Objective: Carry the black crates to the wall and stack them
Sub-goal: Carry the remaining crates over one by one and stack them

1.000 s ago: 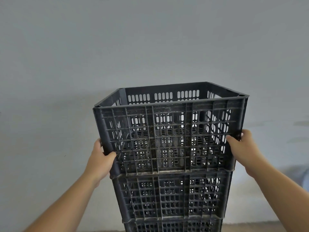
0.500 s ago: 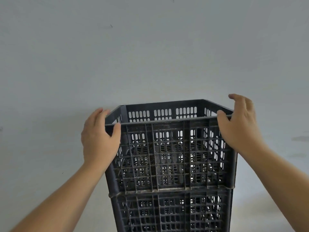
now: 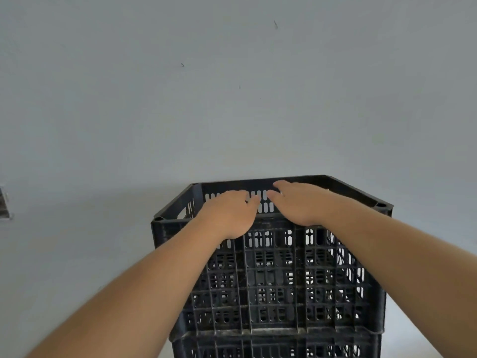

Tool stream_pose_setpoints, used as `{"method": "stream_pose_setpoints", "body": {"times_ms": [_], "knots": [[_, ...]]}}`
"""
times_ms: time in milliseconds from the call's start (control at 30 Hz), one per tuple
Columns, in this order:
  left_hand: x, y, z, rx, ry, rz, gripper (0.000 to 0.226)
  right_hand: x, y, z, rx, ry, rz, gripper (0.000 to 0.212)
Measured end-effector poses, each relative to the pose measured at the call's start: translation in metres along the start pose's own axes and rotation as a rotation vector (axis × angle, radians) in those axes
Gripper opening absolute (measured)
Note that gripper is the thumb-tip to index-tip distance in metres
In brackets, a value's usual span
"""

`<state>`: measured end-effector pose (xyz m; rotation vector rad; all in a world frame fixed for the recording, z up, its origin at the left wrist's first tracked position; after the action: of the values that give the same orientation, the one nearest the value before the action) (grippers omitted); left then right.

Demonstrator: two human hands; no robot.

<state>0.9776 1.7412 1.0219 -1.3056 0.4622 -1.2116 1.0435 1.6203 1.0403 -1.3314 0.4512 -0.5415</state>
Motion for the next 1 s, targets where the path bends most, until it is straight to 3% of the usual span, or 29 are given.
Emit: {"method": "stream_pose_setpoints", "body": {"times_ms": [200,467,733,1000], "knots": [[0.006,0.019,0.019,-0.206,-0.019,0.101,0.055,0.008,0.024,0.025,-0.114,-0.055,-0.126,0.050],[0.009,0.021,0.008,-0.157,-0.006,0.186,0.055,0.013,0.035,0.027,-0.151,-0.059,-0.121,0.046],[0.015,0.029,0.010,-0.291,0.002,0.339,0.048,0.015,0.047,0.043,-0.134,-0.120,-0.205,0.032],[0.022,0.023,0.010,-0.459,-0.002,0.209,0.048,0.014,0.036,0.044,-0.227,-0.160,-0.111,0.034]]}}
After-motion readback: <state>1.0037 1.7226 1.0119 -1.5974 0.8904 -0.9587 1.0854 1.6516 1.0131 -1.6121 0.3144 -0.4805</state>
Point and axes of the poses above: each hand's wrist, its own z-axis towards the middle knuckle, its own y-axis out of the palm, x = y × z, the point moved 9 cm from there along z, towards the middle knuckle, and after that the axes turned 9 degrees about -z, right-handed, at the moved point
